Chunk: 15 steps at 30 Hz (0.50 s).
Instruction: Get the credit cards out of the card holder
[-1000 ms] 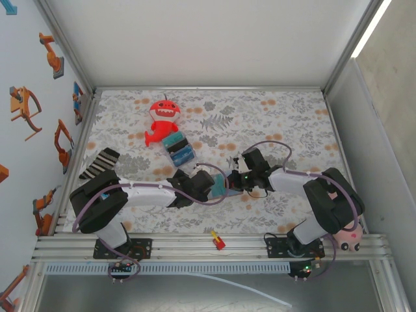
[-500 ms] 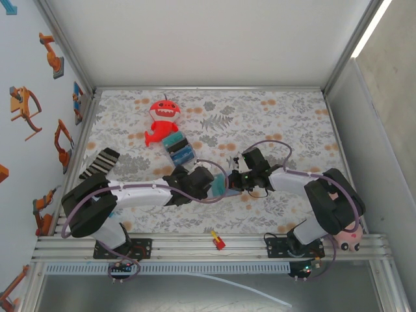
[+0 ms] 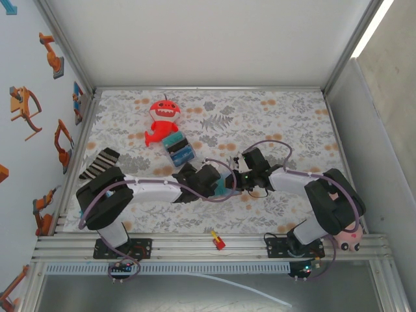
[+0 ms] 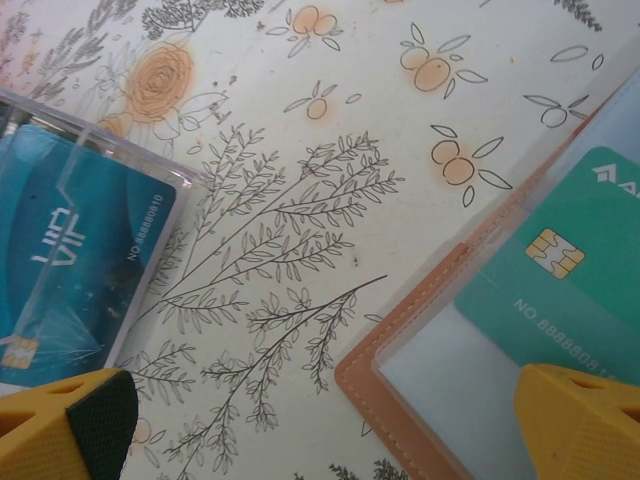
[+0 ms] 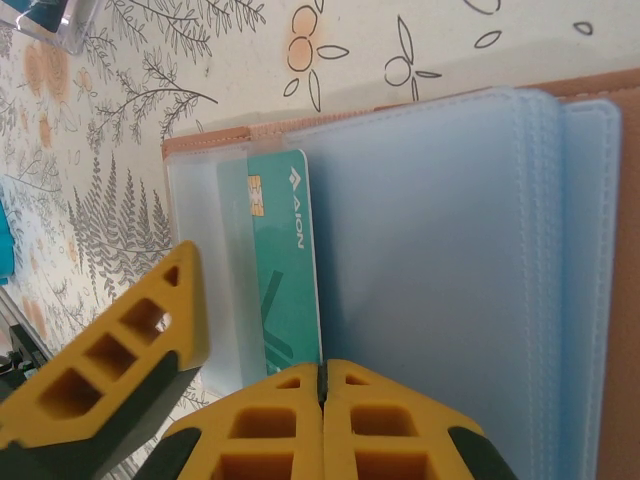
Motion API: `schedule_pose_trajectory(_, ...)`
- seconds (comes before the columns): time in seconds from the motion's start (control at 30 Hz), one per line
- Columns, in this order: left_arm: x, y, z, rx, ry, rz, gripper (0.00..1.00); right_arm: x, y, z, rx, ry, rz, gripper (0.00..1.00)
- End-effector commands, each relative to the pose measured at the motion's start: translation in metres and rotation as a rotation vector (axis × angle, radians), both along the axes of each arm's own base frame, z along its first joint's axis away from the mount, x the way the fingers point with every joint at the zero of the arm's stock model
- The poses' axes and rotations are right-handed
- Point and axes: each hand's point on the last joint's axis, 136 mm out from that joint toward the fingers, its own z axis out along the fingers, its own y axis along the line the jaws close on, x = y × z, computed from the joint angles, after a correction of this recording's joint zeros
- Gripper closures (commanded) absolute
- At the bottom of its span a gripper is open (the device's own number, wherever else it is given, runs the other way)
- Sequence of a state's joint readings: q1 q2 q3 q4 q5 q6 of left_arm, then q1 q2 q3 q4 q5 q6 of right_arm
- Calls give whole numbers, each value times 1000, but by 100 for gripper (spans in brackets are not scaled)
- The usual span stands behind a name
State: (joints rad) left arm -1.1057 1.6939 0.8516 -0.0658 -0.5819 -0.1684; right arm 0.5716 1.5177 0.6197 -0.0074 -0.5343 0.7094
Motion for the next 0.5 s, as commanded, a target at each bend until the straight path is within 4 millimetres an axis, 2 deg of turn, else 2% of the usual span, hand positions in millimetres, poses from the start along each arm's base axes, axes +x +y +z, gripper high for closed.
schedule_pose_trajectory(0.0,2,-5,-1,9,4,-15,3,4,1,12,27,-29,-5,100)
schedule_pose_trajectory(0.1,-1,0,-5,24,16,-9,3,2,5,17,74,-32,-7,98)
schedule_pose_trajectory(0.23,-5,6,-12,36,35,0,3,2,15,23,184,-39,-20,87)
schedule_pose_trajectory(0.33,-8,9,-18,40,56,5,3,2,21,22,248,-34,-30,85)
schedule_pose_trajectory(0.47,-10,10,-19,37,65,8,3,2,23,16,251,-35,-32,83)
